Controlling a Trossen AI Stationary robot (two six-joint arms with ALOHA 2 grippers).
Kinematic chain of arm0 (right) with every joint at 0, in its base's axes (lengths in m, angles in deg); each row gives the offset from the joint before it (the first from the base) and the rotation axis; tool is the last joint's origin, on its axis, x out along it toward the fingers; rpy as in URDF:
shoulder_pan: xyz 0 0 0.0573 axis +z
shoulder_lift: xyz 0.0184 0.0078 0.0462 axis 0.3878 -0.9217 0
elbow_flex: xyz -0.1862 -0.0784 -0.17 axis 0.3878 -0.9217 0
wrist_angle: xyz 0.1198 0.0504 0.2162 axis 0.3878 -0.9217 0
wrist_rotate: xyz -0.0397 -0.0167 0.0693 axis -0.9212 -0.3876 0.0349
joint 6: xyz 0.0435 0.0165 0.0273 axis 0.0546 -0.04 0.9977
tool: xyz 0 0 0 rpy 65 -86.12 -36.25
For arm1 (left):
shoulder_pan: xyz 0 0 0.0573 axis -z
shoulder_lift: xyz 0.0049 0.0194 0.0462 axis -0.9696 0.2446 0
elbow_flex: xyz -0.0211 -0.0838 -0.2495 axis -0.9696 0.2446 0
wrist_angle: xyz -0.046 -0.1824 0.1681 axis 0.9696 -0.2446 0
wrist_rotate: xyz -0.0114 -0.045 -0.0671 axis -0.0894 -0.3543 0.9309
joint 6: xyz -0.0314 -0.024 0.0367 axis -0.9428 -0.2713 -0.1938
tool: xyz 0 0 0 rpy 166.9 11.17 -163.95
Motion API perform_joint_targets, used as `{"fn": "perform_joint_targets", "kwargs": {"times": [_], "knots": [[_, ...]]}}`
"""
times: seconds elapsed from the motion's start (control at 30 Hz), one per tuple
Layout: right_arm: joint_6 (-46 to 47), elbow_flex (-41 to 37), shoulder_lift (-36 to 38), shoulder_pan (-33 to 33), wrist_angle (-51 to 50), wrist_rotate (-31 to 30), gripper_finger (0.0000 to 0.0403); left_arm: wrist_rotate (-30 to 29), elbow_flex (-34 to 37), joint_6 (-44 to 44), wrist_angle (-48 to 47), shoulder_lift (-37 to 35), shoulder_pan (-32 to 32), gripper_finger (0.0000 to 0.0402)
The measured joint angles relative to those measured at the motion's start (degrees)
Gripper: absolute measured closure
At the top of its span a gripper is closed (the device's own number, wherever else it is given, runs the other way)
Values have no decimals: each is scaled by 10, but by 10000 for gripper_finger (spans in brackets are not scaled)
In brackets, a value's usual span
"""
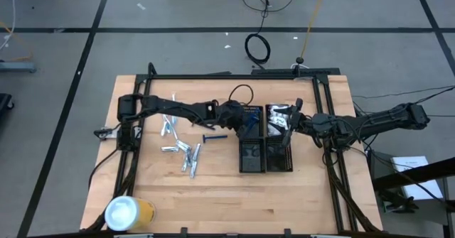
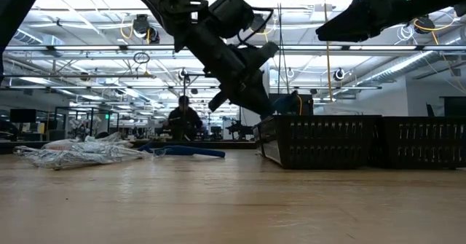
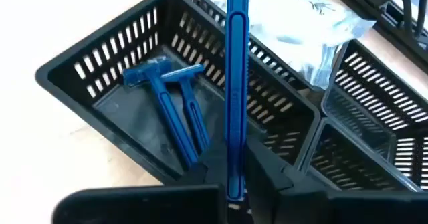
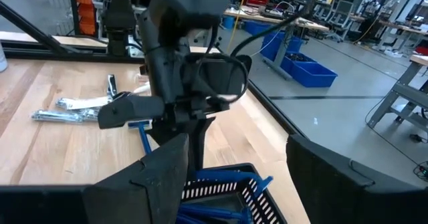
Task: Pick & Place Travel size toiletries
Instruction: Put the razor into the top left black basket
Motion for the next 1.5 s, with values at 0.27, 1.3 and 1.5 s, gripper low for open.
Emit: {"fn": "perform_joint_targets", "kwargs": {"times": [0.27, 1.3, 1.5], "knots": [[0, 0, 0, 0, 0, 0, 165, 0, 1, 15, 4, 0, 0, 344], [-1, 0, 0, 0, -17, 0, 165, -106, 63, 201, -436, -164, -36, 197], [-1, 0, 0, 0, -16, 1, 165, -62, 124, 226, -354, -164, -73, 218]]}}
